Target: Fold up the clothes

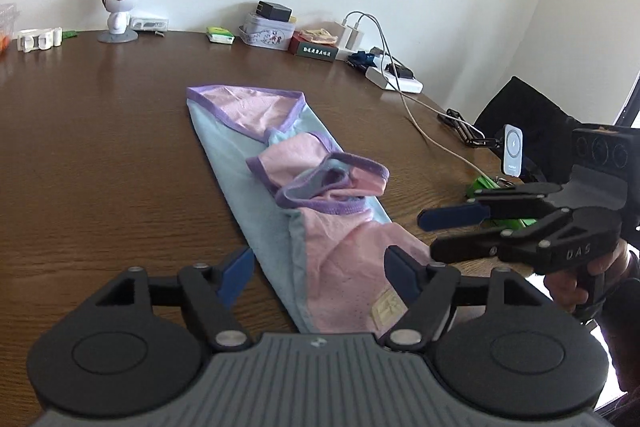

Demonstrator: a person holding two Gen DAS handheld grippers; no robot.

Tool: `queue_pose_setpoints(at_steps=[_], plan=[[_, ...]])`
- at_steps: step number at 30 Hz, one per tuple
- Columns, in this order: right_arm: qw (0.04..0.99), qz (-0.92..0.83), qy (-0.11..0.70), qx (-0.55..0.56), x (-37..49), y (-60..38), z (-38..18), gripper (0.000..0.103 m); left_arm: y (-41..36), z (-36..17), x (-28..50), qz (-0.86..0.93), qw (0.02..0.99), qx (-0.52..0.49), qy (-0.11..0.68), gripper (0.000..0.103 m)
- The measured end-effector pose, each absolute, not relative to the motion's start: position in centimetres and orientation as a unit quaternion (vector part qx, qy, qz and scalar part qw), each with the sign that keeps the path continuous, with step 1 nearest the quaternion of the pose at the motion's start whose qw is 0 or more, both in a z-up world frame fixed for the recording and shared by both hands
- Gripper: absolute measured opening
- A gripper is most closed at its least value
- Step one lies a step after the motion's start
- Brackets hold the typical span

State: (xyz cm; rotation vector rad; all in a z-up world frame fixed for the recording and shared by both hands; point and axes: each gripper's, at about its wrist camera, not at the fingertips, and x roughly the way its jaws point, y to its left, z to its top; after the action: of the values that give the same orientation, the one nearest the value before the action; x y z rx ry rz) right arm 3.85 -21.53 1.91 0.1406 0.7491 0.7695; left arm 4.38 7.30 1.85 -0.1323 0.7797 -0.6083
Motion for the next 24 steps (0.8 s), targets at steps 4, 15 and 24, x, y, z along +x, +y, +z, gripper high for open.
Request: queue_pose_setpoints(at_steps=[4, 15, 24], plan=[[0.852, 0.356, 0.374, 0.083, 4.3, -20.4, 0.1, 0.016, 6.5, 0.2, 6.8, -0.256, 0.862, -0.114, 0.422, 0.045], [0.865, 0.319, 0.381, 0.07, -5.8, -23.0, 0.8, 0.011, 5.5, 0.8, -1.3, -0.26, 0.845, -0.15, 0.443, 0.017], [0.857, 0.332, 0.368, 0.14, -3.4, -23.8, 0.2, 0.025, 4.1, 2.1, -1.4, -0.241, 0.871, -0.164, 0.396, 0.041]])
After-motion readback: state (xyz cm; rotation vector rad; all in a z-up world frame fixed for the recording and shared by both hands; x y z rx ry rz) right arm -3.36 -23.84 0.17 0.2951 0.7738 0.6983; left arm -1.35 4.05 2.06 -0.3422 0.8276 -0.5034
